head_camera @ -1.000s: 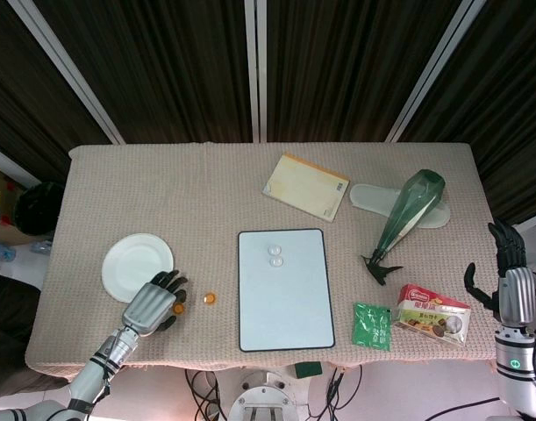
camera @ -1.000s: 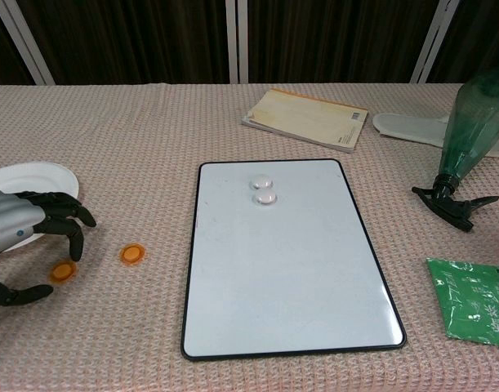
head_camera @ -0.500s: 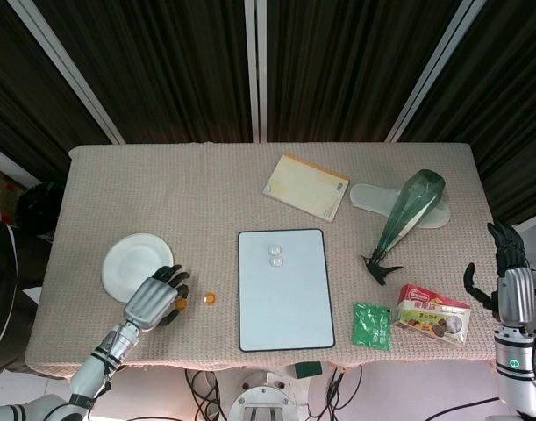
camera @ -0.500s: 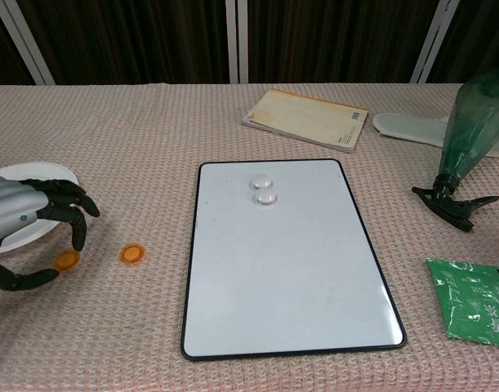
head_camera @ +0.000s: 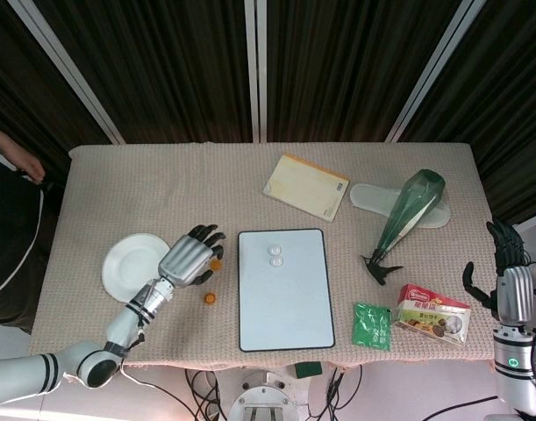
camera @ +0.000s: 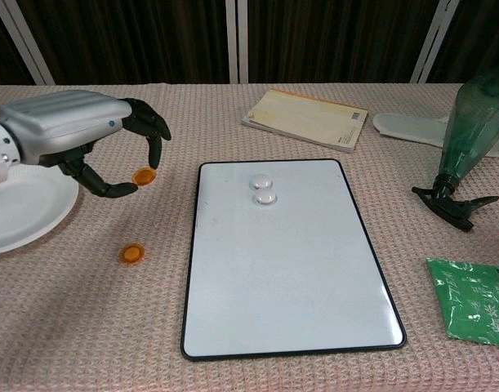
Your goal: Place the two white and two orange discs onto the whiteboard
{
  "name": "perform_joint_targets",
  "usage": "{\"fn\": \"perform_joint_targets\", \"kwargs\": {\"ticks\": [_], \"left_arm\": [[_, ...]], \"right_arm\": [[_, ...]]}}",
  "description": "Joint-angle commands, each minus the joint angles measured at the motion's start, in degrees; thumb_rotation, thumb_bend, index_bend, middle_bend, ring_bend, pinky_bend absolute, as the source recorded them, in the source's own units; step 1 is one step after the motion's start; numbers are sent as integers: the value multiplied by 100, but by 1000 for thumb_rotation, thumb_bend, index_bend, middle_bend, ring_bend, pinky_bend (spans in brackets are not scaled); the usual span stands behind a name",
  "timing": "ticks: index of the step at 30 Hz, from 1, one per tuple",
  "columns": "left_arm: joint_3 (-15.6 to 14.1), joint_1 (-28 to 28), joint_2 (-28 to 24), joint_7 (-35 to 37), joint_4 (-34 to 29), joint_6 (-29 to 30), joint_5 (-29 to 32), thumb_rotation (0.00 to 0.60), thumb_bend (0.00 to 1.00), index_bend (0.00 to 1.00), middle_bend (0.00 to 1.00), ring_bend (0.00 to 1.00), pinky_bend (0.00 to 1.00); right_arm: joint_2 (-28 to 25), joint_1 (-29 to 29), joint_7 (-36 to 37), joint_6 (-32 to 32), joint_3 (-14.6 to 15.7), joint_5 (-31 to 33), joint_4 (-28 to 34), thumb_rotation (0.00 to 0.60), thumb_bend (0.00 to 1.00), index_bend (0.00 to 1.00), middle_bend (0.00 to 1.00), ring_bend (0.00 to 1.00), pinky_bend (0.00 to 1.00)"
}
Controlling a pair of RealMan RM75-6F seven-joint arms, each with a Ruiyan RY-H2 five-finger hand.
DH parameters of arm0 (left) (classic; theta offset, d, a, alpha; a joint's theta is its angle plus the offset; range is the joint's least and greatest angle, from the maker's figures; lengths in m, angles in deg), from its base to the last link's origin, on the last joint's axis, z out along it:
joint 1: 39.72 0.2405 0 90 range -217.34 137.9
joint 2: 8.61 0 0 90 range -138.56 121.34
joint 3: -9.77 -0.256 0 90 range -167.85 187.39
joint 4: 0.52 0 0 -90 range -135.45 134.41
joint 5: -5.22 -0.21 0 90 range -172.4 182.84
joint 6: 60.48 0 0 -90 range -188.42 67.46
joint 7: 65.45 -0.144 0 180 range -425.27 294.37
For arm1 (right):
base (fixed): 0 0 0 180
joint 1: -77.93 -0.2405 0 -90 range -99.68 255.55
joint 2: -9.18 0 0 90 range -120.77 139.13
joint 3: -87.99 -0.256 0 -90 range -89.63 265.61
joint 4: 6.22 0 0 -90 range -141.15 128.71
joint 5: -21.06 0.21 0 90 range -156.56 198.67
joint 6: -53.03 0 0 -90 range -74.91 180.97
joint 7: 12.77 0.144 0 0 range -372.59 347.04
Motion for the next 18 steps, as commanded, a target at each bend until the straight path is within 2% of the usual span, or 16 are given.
{"fn": "perform_joint_targets", "kwargs": {"ticks": [1,6,18], "left_arm": [[265,-411,470,70,611,-367,341,600,333,508,206,94,182],[375,-738,931,259,1246,-620,527,600,333,510,207,94,182],[476,-1248,1545,514,2060,-902,743,600,333,511,209,94,182]], "right_arm": [[-37,7,-23,-6,-14,14,37,600,585,82,7,0,0],[-53,11,-31,51,-13,54,47,600,585,81,7,0,0],[-18,-20,-28,109,-33,85,7,600,586,82,7,0,0]]}}
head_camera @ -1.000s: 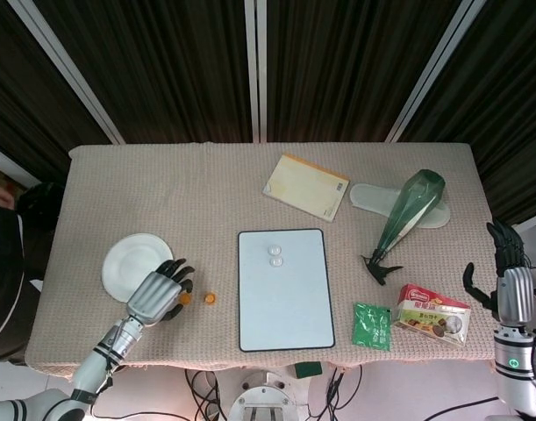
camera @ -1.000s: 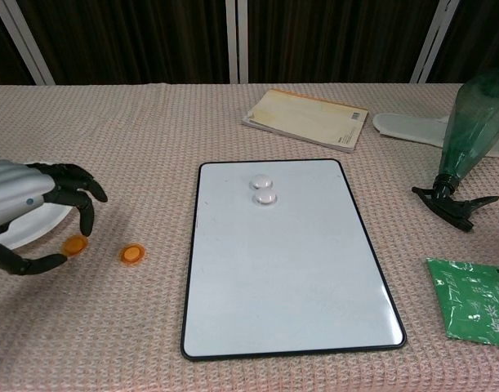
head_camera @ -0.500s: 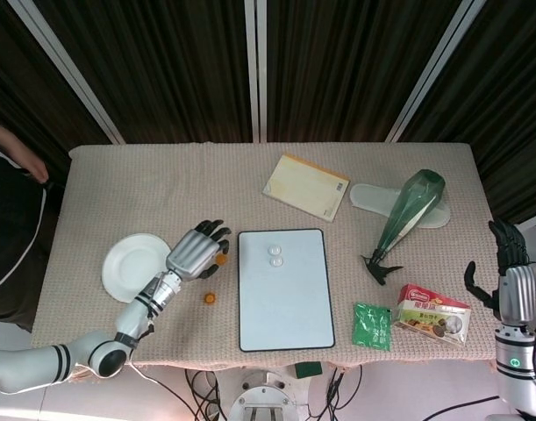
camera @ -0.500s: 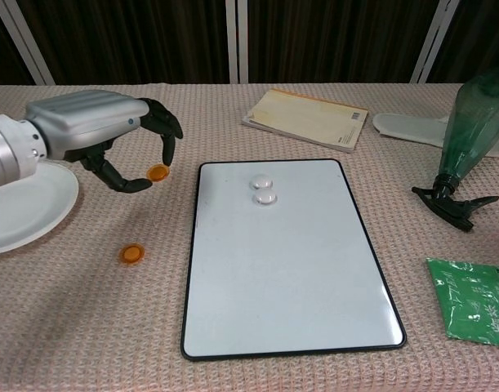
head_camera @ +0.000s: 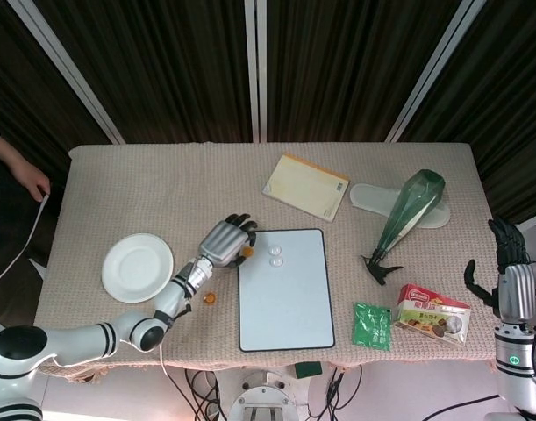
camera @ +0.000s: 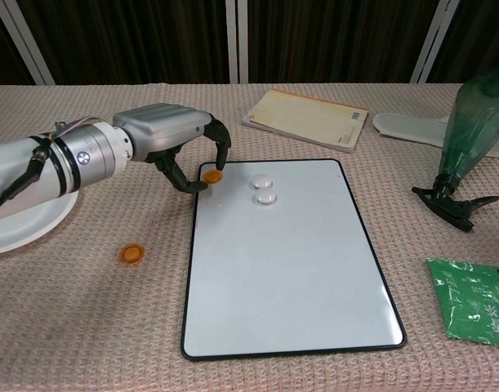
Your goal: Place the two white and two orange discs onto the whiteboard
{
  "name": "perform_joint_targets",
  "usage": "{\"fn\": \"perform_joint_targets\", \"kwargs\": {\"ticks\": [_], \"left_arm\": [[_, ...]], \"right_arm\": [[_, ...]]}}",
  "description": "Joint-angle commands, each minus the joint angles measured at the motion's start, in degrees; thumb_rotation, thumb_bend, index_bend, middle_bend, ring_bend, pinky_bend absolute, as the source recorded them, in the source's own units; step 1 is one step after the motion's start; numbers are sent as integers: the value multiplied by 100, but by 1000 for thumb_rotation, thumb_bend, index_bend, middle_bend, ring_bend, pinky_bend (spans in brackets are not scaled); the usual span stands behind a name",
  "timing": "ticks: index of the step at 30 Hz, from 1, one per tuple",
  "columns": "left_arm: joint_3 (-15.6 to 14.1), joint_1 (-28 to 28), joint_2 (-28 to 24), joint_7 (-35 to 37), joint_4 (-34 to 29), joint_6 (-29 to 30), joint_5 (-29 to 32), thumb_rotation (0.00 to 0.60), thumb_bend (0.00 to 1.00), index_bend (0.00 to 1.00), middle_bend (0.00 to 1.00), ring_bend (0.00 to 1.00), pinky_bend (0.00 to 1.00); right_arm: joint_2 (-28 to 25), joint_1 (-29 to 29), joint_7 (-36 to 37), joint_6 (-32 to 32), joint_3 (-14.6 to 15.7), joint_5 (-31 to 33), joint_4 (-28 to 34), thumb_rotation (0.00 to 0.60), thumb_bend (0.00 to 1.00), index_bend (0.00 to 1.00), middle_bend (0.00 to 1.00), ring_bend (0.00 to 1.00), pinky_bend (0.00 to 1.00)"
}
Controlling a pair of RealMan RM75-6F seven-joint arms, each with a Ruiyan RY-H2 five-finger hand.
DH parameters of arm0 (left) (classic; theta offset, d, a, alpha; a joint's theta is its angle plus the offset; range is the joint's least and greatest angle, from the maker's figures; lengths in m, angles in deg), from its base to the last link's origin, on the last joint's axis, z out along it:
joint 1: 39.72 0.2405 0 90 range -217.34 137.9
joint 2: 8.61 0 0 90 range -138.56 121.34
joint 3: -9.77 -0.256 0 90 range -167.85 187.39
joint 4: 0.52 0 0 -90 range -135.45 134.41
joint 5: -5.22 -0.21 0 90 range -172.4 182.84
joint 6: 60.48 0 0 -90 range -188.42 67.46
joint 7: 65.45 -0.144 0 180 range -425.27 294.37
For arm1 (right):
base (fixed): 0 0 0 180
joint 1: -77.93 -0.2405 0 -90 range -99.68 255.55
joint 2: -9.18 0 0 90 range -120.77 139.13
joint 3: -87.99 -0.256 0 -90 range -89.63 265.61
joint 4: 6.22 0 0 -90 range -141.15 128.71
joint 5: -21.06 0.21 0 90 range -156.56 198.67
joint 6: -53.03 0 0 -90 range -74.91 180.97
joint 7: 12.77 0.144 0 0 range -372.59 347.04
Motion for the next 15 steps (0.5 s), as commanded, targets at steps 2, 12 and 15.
{"fn": "perform_joint_targets", "kwargs": {"ticks": [2,12,15], "left_arm": [[8,-134,178,94,275,-52,54,600,332,511,208,94,182],[-74,-343,512,158,665,-27,-14,600,333,511,208,94,181],[-78,-371,558,183,749,2,-16,600,333,510,209,94,181]], "right_arm": [[4,11,11,1,-6,22,-18,600,586,81,7,0,0],[43,7,87,34,7,26,-104,600,585,82,7,0,0],[29,18,93,11,-8,37,-106,600,585,82,8,0,0]]}}
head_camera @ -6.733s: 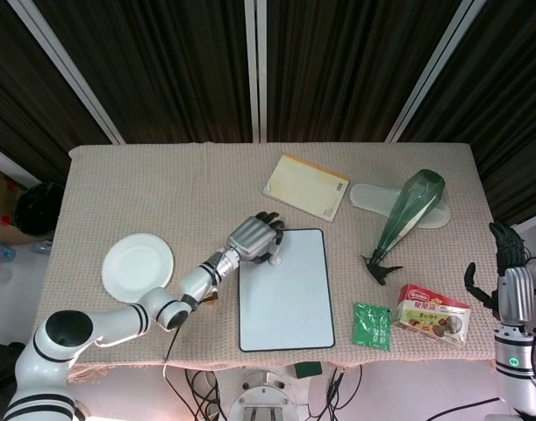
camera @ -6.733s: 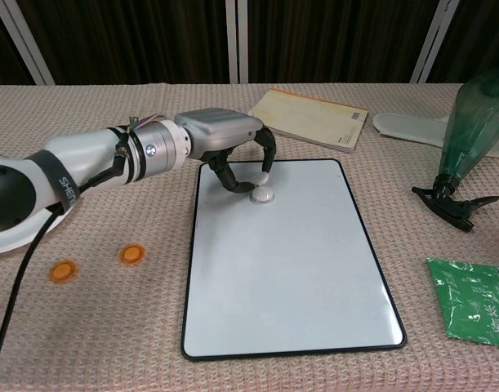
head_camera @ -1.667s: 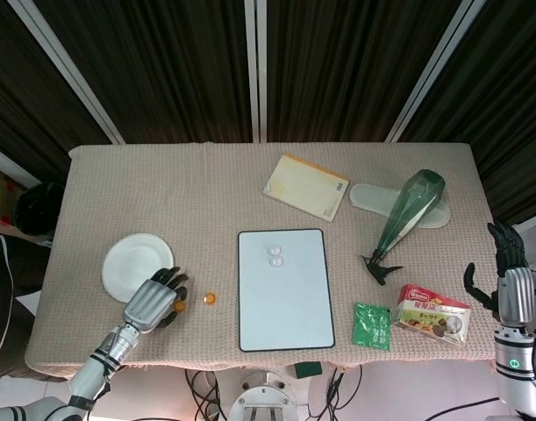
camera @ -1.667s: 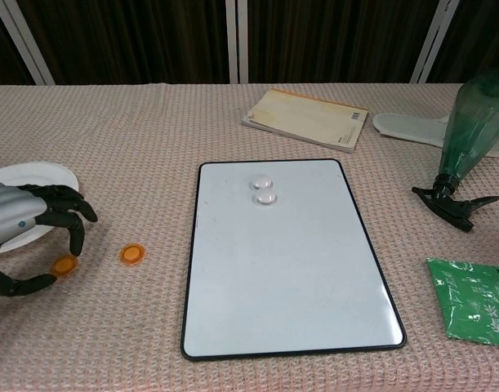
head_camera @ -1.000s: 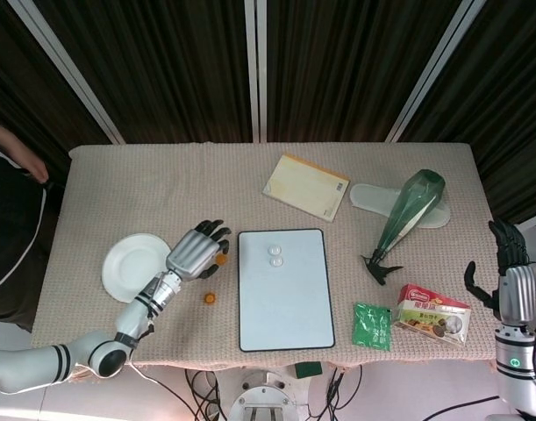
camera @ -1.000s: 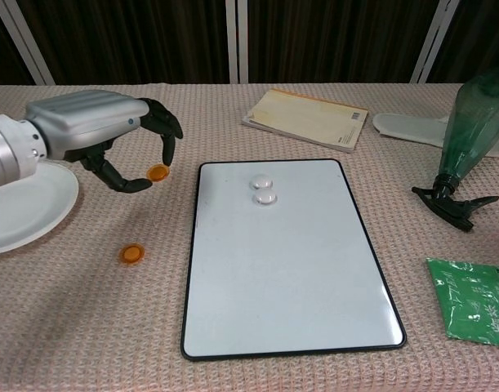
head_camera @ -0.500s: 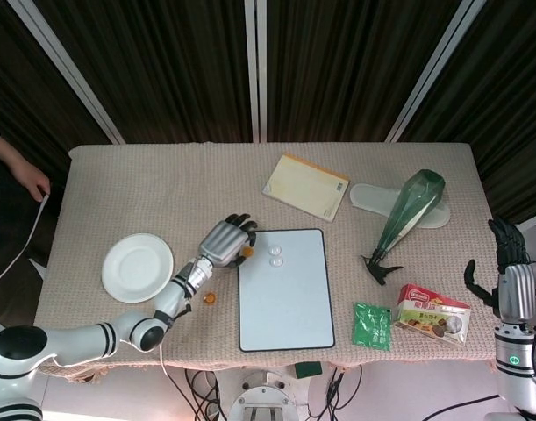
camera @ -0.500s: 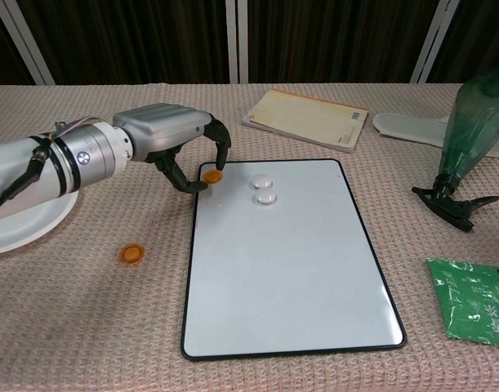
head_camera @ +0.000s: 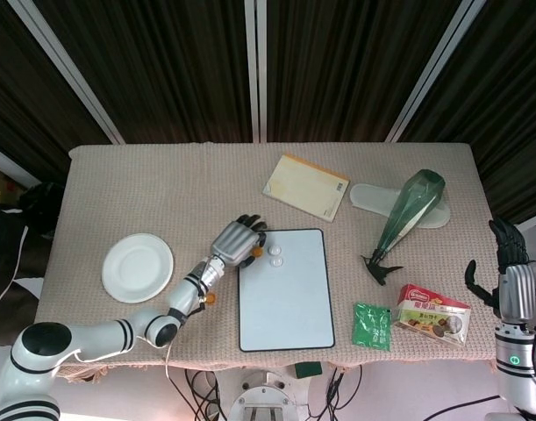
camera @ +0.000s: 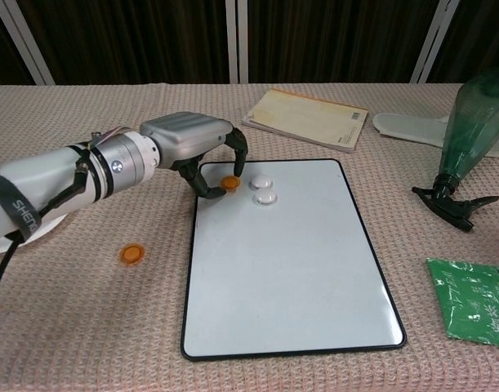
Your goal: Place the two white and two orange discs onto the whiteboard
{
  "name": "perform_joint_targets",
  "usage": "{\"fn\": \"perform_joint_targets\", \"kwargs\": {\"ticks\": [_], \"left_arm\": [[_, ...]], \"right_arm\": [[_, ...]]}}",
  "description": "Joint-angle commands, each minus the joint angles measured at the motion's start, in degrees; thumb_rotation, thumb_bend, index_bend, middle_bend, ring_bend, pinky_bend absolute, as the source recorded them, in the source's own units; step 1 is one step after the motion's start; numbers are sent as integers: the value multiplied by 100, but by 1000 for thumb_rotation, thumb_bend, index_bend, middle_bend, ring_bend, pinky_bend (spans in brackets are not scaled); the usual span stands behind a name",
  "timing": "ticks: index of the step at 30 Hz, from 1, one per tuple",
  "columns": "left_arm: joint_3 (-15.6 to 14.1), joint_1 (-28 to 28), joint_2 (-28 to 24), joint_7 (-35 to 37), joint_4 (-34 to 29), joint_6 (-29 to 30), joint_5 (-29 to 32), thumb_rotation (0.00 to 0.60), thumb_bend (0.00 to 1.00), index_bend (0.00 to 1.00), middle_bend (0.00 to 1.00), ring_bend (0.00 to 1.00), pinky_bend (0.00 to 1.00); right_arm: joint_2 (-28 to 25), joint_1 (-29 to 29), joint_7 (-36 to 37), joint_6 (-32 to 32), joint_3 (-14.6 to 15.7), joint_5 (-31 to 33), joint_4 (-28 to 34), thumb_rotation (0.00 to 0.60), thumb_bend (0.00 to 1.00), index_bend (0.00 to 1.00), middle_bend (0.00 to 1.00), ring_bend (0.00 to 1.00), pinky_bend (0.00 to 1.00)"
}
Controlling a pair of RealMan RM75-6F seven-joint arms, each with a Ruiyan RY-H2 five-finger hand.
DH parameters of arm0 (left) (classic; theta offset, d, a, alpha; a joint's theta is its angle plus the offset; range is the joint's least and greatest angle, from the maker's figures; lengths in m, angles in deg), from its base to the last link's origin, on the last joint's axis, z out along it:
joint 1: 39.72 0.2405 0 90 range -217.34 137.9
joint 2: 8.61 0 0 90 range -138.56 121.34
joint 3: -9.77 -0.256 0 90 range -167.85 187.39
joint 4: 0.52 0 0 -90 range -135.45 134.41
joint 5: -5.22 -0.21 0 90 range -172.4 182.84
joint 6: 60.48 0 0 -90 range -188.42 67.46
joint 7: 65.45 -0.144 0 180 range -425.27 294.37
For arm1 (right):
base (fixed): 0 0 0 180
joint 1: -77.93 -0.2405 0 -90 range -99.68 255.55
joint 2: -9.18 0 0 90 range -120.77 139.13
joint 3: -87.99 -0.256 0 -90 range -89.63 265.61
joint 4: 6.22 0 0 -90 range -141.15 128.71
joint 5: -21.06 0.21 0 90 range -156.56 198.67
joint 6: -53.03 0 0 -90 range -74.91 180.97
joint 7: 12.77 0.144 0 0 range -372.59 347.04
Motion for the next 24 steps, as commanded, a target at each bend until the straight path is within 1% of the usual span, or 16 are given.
{"fn": "perform_joint_targets", "kwargs": {"ticks": [1,11,14,16,19,24], "left_arm": [[-11,-29,33,21,63,28,-12,600,333,510,209,94,181],[-74,-61,68,46,198,38,26,600,332,489,208,94,179],[-91,-60,66,41,206,56,27,600,332,431,208,94,179],[-98,-61,51,50,182,51,37,600,333,359,208,94,178],[-126,-59,28,44,157,64,24,600,333,279,208,94,176],[-196,-36,-32,-2,55,62,32,600,333,195,208,94,174]], "right_arm": [[-13,9,11,-2,-13,20,-4,600,586,81,7,0,0],[-30,25,23,-34,0,-8,7,600,585,81,7,0,0],[-42,31,12,-44,-3,-7,23,600,586,82,7,0,0],[-51,35,-3,-43,-2,-4,34,600,586,82,7,0,0],[-55,36,-9,-45,-2,-7,46,600,586,81,7,0,0],[-48,26,-21,-25,3,-11,57,600,586,82,8,0,0]]}}
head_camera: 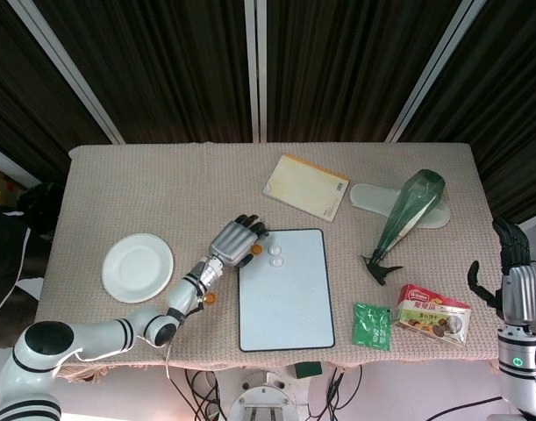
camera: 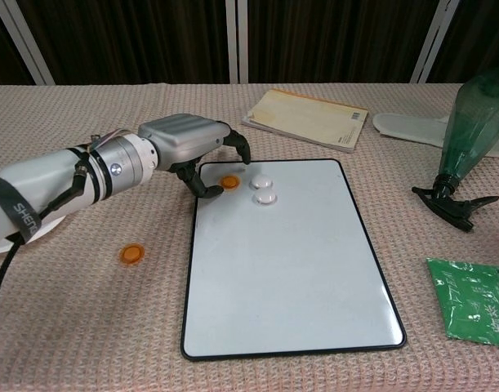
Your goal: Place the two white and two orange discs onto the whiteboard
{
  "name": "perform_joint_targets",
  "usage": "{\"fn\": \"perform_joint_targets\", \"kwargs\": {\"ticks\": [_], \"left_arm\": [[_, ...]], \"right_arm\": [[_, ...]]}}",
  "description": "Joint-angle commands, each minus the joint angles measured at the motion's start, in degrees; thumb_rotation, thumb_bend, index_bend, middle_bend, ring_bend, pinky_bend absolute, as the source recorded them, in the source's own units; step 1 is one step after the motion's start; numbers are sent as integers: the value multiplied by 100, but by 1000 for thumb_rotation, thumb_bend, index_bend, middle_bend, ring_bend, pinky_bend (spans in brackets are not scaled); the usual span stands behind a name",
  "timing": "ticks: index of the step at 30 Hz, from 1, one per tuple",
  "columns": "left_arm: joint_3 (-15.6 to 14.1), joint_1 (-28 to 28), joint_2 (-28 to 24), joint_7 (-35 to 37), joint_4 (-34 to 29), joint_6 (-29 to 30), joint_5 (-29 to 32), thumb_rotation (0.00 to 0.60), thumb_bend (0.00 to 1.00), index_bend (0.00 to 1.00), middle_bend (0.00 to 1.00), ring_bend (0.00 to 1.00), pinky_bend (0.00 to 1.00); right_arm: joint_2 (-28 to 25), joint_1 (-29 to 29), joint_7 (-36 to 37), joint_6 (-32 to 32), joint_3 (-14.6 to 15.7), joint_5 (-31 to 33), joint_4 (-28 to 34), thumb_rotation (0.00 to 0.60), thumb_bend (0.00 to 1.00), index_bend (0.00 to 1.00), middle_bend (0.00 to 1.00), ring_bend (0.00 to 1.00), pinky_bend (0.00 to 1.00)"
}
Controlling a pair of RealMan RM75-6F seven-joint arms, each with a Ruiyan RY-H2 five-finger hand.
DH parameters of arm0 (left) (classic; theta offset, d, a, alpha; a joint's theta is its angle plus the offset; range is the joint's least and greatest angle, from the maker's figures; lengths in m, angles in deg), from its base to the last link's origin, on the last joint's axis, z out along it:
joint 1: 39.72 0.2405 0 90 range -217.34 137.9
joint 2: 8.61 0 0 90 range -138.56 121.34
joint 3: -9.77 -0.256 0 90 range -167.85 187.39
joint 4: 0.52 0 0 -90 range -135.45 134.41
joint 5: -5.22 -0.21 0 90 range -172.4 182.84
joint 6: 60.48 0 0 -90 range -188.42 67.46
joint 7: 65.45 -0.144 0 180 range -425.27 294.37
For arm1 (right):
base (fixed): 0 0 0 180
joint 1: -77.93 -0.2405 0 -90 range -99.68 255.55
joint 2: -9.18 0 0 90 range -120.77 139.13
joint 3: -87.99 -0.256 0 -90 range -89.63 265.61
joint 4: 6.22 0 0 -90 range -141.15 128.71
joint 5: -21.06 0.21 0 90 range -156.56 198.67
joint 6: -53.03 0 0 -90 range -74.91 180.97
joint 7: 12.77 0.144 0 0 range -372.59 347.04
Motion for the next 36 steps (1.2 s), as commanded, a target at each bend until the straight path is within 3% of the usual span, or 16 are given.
{"fn": "perform_joint_targets", "kwargs": {"ticks": [1,5,10,16,22,28,36], "left_arm": [[-36,27,-40,-20,-78,28,-6,600,332,188,208,94,174],[-128,180,-288,-42,-465,251,-95,600,327,184,207,94,174],[-378,641,-1087,-271,-1537,760,-138,600,310,211,200,94,175],[-970,1236,-2105,-694,-2811,1224,-182,600,287,265,199,94,176],[-1461,1675,-2568,-1115,-3551,1538,-151,600,275,279,200,94,174],[-1689,1835,-2621,-1035,-3739,1493,-365,600,275,278,200,94,172],[-1622,1939,-2227,-564,-3276,1420,-629,600,275,310,202,94,170]], "right_arm": [[4,-3,3,3,1,-1,3,600,585,82,7,0,0],[-6,-3,5,-13,-10,-4,7,600,586,81,7,0,0],[-38,0,47,6,-29,29,-15,600,585,81,7,0,0],[-10,-17,91,25,-14,7,-59,600,585,81,7,0,0],[38,-32,49,-9,34,-77,-54,600,585,81,8,0,0],[68,-24,51,-25,45,-79,-69,600,585,81,7,0,0],[48,1,63,-43,36,-49,-79,600,586,82,7,0,0]]}}
